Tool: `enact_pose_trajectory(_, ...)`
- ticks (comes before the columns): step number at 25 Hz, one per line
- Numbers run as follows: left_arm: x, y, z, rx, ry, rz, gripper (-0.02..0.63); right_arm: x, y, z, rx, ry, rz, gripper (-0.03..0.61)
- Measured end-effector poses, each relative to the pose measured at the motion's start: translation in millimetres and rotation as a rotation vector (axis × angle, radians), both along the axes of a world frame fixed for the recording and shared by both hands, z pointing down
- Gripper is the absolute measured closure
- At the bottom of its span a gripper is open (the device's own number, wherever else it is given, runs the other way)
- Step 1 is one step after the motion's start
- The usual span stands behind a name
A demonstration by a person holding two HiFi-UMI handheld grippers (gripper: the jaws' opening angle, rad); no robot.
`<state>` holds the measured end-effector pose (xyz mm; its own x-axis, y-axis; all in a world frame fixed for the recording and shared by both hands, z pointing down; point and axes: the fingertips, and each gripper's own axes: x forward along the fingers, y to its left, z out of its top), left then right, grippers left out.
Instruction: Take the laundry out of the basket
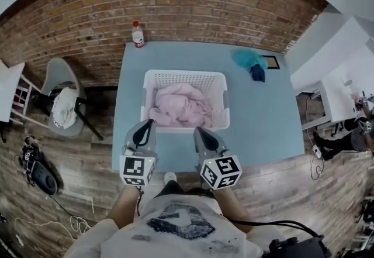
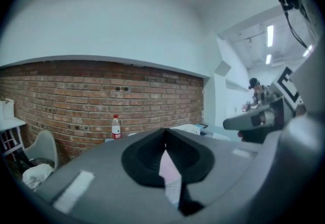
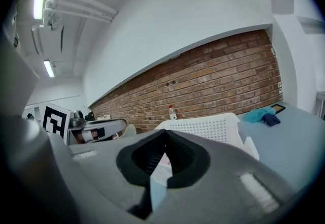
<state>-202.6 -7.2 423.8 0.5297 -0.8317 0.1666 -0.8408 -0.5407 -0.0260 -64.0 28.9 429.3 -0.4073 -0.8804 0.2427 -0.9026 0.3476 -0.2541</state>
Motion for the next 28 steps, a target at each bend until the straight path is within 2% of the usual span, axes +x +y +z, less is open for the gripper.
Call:
enact_pose_trajectory(6,3,-14,2,-0.021,0.008,0.002,0.621,15,-15,1,-0.034,0.007,0.031,0.58)
enact_pose_trajectory(11,12,-26,0,-0.022,-0.005,-0.009,0.621,26,-33,-3,-0.019,-0.005,0.023,0.581)
enact_pose_trajectory(28,88,-69,6,-0.036,-0.051,-0.166,0.621,103,-93,4,-0.027,-0.031,-0.168,0.581)
